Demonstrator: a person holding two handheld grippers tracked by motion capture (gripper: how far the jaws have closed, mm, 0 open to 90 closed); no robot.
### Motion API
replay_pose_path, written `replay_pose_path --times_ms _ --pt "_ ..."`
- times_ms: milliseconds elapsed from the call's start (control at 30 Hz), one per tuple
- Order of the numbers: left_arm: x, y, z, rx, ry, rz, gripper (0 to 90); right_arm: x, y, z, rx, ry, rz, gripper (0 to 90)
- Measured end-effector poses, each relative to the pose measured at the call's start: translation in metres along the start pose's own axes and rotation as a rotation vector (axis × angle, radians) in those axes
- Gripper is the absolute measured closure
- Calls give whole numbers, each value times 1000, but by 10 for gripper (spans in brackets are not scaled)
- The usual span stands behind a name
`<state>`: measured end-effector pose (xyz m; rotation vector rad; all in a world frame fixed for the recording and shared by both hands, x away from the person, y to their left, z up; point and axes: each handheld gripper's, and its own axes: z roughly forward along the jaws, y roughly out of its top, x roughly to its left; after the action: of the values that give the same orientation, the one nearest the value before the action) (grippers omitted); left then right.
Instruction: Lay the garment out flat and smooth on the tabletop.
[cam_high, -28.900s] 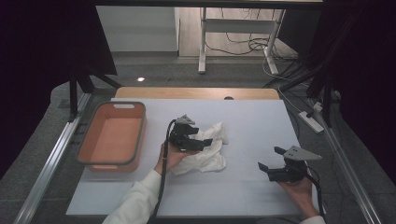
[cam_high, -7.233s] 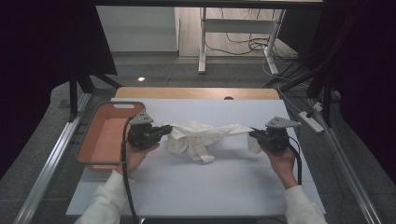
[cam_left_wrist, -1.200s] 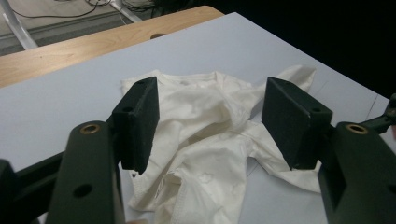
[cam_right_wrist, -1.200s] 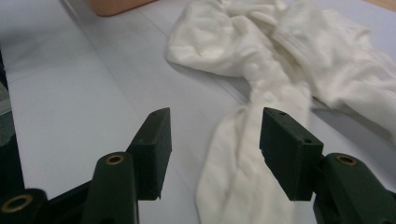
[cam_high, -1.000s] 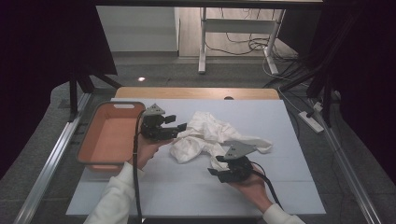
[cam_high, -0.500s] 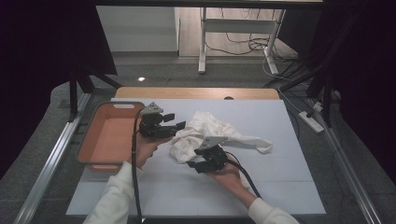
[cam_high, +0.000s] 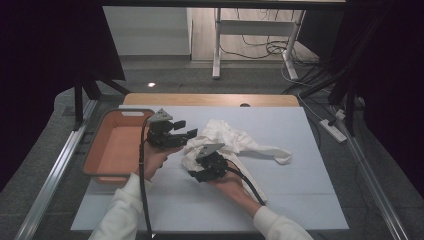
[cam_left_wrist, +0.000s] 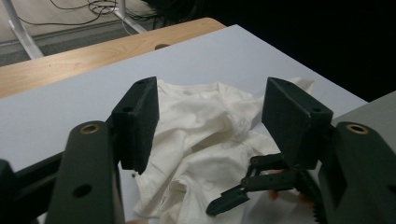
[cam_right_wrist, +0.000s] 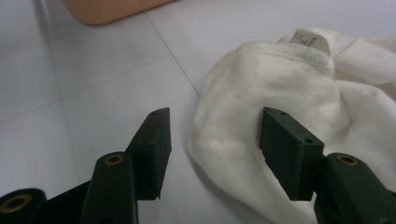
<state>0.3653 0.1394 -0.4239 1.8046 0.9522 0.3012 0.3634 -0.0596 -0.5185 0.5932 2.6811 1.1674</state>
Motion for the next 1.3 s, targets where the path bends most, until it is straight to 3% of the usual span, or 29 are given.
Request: replay_pose_path --times_ms 167,333,533,833,1300 --pt "1 0 -2 -2 3 -1 368 -3 -3 14 22 -28 0 543" --pt "2 -1 -2 -2 3 -6 368 -3 -3 11 21 -52 -13 711" --pt "3 -1 -3 -6 6 -5 368 -4 -3 7 29 -25 -24 859" --pt "3 -1 -4 -11 4 -9 368 -3 -4 -1 21 -2 -29 880" --pt "4 0 -4 -12 3 -10 365 20 -27 -47 5 61 -104 882"
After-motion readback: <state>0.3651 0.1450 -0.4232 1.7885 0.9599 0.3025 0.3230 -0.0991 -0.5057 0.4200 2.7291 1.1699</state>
